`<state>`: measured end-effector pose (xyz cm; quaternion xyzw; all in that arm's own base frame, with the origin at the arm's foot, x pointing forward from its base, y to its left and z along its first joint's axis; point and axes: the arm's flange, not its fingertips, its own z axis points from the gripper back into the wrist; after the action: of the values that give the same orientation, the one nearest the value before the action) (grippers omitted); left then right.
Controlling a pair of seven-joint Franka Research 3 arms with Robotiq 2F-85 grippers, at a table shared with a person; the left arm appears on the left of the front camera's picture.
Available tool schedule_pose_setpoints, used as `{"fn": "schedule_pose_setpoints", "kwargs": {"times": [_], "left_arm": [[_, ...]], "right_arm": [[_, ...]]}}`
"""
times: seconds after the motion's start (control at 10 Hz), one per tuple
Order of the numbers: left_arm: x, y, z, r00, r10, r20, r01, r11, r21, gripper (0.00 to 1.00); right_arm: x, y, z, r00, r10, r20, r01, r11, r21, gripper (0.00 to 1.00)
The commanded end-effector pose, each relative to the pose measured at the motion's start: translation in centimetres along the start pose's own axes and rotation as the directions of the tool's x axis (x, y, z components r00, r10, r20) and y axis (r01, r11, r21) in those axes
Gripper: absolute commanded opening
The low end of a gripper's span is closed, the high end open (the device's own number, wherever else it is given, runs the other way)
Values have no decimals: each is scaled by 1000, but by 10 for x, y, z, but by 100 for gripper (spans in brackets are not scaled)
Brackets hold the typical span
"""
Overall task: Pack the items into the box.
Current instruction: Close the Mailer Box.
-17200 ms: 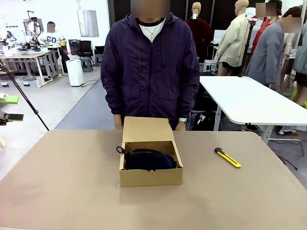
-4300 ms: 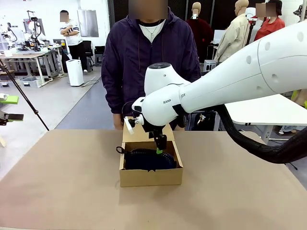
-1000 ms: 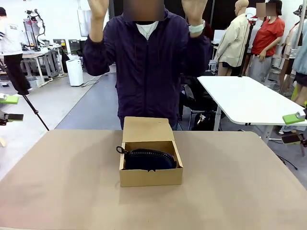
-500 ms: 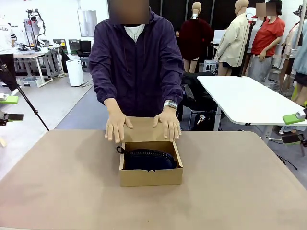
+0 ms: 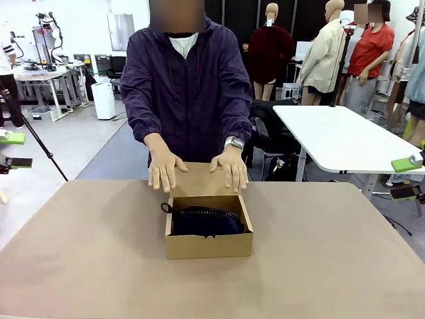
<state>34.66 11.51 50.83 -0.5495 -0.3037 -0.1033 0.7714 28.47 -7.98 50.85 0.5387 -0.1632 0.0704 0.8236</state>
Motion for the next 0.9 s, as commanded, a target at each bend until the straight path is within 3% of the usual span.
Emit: {"fn": "schedule_pose_setpoints", "kwargs": {"times": [0.0,0.1,0.3,0.6,0.7,0.8], "left_arm": [[0,0,0,1000,0,0,0,1000,0,100],[8,3,-23,1000,-19,5,19,998,57,100],[26,35,-87,996,-14,-94,18,999,37,100],[38,97,-122,999,8,-47,-3,996,94,100],[38,116,-131,1000,9,-4,-8,988,152,100],[39,126,-137,997,70,25,-73,988,139,100]], "right_arm": [[0,0,0,1000,0,0,0,1000,0,100],[13,3,-17,997,75,-4,-75,997,16,100],[58,-18,-74,984,175,-35,-174,985,18,100],[92,-72,-158,971,233,-47,-236,969,-69,100],[93,-83,-171,973,229,-28,-231,969,-85,100],[91,-82,-172,970,241,-30,-242,968,-63,100]]}}
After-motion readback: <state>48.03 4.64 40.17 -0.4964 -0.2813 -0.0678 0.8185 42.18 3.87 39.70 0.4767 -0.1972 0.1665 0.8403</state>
